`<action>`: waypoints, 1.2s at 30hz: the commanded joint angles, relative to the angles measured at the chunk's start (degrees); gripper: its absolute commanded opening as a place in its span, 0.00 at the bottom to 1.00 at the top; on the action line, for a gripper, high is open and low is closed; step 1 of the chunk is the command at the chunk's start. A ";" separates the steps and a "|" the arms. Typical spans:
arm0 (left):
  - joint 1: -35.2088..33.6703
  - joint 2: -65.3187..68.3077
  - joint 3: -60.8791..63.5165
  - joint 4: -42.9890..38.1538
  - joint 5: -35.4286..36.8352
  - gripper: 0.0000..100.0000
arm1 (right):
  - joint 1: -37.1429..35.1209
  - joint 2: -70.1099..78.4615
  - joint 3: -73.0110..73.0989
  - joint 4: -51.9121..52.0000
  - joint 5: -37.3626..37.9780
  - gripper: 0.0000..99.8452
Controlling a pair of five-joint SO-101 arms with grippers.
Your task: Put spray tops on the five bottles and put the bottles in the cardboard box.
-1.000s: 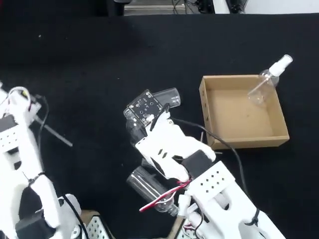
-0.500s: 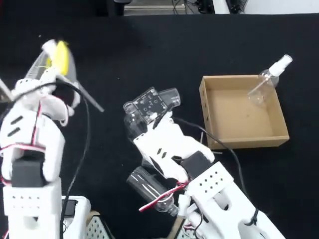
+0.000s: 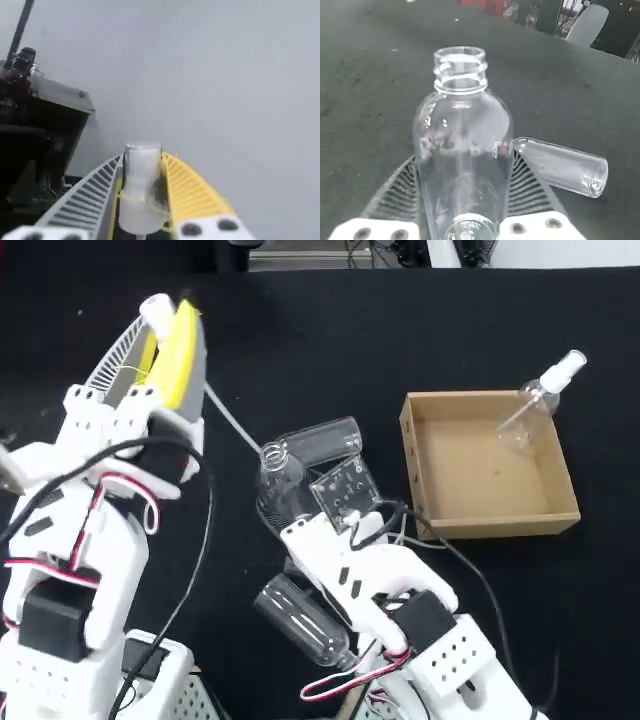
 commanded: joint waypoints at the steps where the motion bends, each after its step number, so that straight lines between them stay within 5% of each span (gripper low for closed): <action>1: 3.74 -0.70 -3.65 3.08 -0.97 0.03 | -0.44 -1.63 -0.57 -1.67 -0.35 0.01; 18: 4.00 7.12 -4.00 -1.85 -6.15 0.03 | -0.44 -2.07 -0.57 -1.67 -0.35 0.01; 36: 10.51 7.03 7.60 2.64 -6.15 0.03 | -0.44 -2.07 -0.57 -1.67 -0.35 0.01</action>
